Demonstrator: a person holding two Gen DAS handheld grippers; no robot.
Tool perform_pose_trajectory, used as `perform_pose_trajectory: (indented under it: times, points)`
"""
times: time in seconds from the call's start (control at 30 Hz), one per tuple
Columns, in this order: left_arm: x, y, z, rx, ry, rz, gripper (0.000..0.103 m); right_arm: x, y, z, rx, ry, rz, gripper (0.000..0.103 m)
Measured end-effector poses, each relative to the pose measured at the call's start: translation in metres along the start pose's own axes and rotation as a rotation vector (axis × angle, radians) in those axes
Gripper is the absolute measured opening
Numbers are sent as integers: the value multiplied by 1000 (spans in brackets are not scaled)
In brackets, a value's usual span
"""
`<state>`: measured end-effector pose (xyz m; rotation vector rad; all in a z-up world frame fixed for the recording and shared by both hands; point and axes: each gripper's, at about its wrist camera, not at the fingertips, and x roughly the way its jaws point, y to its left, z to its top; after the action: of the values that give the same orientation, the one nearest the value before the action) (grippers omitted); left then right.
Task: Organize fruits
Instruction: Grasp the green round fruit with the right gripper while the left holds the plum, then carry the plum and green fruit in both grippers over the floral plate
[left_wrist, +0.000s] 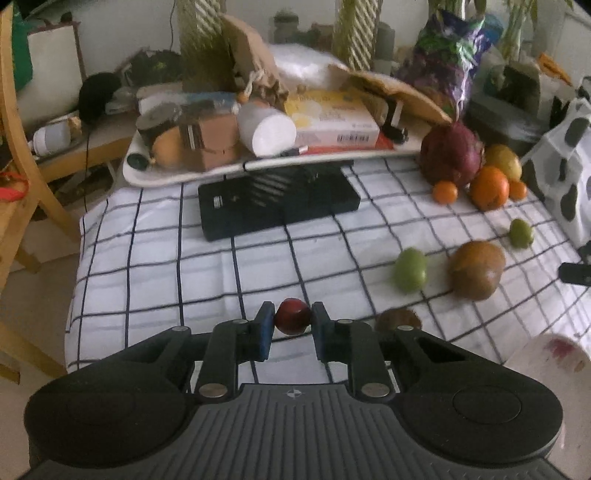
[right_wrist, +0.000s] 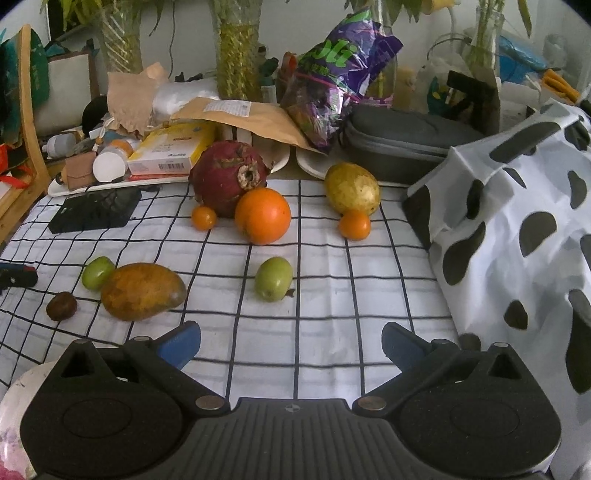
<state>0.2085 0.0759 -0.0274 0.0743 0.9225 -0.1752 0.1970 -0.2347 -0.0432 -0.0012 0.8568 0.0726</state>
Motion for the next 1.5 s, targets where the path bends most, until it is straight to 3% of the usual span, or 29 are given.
perform_pose_trajectory:
  times: [0.13,0.53,0.67,0.73,0.8,1.23,1.5]
  points:
    - [-4,-4,4,-3,-23,-11,21,9,-3,5,3,-4,13,101]
    - [-9,-8,9,4,-42,-47,21,46,-1,27,28,5,86,50]
    - [-9,-6,9,4,-41,-45,21,55,3,31,11,13,91,38]
    - [-10,-6,10,3,-41,-47,21,58,6,32,-8,17,73,37]
    - [-10,-7,11,5,-43,-53,21,62,7,31,-21,22,43,29]
    - [-21,-25,7,37,-67,-76,21,25,7,30,11,-58,88,29]
    - [-46,-50,-12,56,-92,-113,21,-15,13,6,10,-71,149,29]
